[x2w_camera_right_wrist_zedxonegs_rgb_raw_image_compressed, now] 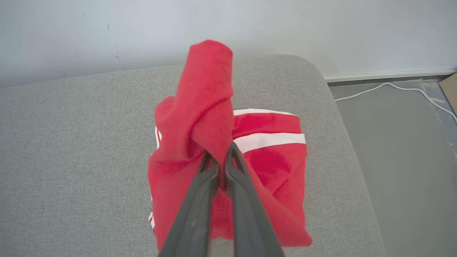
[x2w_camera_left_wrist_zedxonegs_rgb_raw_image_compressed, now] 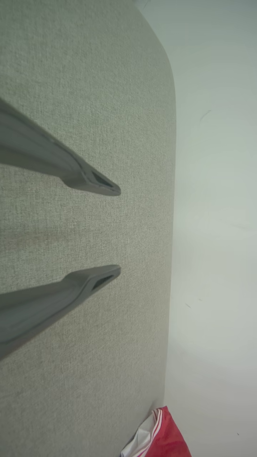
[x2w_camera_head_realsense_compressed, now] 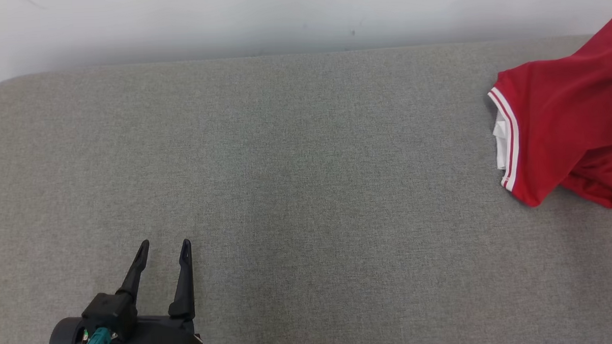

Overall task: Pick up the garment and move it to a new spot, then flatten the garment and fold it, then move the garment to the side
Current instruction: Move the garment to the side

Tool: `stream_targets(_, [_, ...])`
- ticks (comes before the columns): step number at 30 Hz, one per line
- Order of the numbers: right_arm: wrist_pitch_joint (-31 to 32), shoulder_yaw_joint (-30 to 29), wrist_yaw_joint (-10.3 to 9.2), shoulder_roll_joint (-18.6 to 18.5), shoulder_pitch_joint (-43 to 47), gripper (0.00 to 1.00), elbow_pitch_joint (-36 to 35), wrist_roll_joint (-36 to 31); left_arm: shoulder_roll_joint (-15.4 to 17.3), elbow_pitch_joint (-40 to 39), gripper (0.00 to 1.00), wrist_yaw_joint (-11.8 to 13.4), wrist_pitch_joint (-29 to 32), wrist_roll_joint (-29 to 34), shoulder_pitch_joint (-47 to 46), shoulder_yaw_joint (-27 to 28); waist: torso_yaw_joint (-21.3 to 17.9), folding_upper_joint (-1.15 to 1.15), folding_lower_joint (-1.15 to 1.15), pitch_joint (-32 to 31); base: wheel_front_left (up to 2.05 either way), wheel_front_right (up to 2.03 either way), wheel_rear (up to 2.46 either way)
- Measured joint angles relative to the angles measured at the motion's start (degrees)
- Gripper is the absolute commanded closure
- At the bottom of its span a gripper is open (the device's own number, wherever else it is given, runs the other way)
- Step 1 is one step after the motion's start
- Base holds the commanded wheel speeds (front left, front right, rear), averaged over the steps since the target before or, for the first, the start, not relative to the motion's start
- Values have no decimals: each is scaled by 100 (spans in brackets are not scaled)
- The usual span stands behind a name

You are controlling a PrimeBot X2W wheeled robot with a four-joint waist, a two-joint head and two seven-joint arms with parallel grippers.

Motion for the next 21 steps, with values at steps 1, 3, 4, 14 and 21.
stream_targets(1, [2,-2,0,-7,-29,100,7,-13,-1,0,0,0,0,0,-3,-1,-3,0,0,4,0,0,0])
stream_targets(3, [3,0,0,-32,-63,100,10,-36,0,0,0,-2,0,0,-3,0,-11,0,0,12,0,0,0])
stream_targets(4, [3,7,0,-40,-87,100,20,-65,2,2,0,-4,0,0,-3,1,-15,0,0,17,0,0,0])
stream_targets(14, [1,-8,-8,-149,-267,100,100,-154,7,15,0,-47,0,0,-32,7,-35,0,0,87,0,0,0])
stream_targets(21, [1,105,-51,-288,-322,100,253,-409,12,8,0,-47,0,0,-96,26,-31,0,0,149,0,0,0])
